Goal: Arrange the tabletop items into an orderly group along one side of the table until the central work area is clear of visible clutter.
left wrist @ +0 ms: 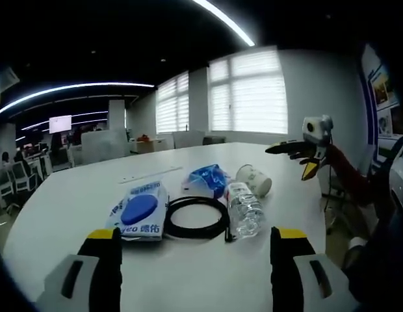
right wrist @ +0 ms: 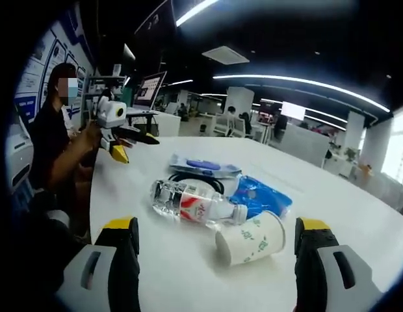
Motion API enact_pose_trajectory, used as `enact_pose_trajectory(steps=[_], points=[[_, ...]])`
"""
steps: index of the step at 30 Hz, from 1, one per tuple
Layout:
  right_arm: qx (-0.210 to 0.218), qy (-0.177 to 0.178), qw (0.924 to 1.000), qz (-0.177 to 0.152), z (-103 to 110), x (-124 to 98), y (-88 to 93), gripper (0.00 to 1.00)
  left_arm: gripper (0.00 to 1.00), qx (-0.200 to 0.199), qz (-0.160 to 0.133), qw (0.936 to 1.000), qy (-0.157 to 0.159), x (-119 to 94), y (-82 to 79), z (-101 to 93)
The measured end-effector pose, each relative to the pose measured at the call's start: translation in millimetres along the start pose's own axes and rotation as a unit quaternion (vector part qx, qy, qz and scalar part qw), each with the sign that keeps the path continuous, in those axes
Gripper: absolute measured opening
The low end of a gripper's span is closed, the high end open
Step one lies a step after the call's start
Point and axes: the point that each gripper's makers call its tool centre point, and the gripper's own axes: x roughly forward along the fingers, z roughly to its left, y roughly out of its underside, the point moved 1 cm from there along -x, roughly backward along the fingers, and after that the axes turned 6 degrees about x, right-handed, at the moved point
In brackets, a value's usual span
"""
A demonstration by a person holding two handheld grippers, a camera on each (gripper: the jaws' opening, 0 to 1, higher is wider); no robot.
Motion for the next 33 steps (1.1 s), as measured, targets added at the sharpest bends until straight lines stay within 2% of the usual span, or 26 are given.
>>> enact_pose_trajectory(steps=[18, 33], points=[[-0.006, -0.003, 1.0000, -0.006, -0.4, 5.1, -9.1, 0.96, 0.94, -0.007, 0.003, 1.0000, 0.004, 6.9, 5.9, 0.1], [-0.006, -0.004, 0.9999, -0.007, 0.7, 7.7, -9.6, 0.96, 0.93, -0.001, 0.001, 1.0000, 0.004, 6.1, 2.8, -2.9]])
